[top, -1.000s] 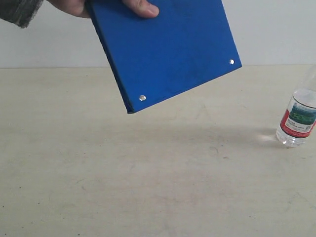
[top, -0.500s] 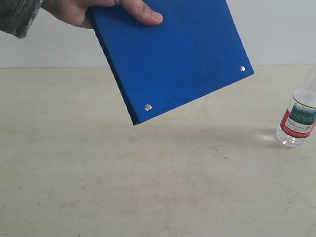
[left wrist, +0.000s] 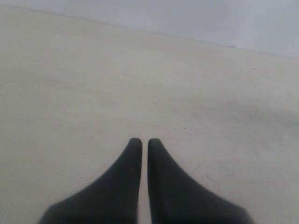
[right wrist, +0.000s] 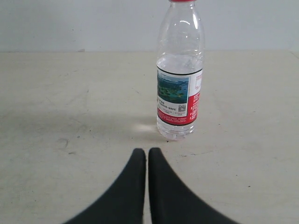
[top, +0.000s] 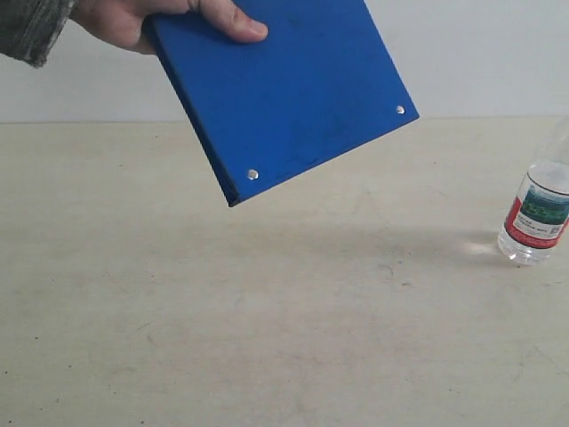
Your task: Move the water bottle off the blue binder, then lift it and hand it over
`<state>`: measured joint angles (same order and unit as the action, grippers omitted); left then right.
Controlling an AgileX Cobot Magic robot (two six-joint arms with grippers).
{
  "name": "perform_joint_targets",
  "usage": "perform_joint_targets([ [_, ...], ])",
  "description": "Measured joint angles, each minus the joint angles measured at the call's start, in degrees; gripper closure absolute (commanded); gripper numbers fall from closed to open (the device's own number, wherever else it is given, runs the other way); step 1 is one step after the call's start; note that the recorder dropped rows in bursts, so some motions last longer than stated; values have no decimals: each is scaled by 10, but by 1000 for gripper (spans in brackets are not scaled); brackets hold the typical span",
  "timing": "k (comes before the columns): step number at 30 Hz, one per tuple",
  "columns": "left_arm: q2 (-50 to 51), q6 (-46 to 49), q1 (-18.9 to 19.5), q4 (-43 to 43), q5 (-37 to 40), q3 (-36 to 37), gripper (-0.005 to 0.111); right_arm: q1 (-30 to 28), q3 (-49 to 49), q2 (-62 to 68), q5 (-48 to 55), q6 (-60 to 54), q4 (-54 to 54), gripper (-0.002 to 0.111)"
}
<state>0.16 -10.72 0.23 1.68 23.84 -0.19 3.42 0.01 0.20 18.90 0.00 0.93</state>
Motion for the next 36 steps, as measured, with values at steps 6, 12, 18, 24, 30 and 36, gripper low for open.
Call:
perform_joint_targets([
  [6, 0, -11, -10, 0, 15, 0, 102, 0, 0, 0, 0, 0, 1, 109],
  [12, 0, -12, -10, 0, 15, 0, 102, 0, 0, 0, 0, 0, 1, 109],
  [18, 0, -12, -10, 0, 15, 0, 102, 0, 0, 0, 0, 0, 1, 109],
  [24, 0, -12, -10, 0, 15, 0, 102, 0, 0, 0, 0, 0, 1, 109],
  [30, 0, -12, -10, 0, 15, 0, 102, 0, 0, 0, 14, 8, 1, 109],
  [36, 0, -12, -10, 0, 15, 0, 102, 5, 0, 0, 17, 12, 1, 109],
])
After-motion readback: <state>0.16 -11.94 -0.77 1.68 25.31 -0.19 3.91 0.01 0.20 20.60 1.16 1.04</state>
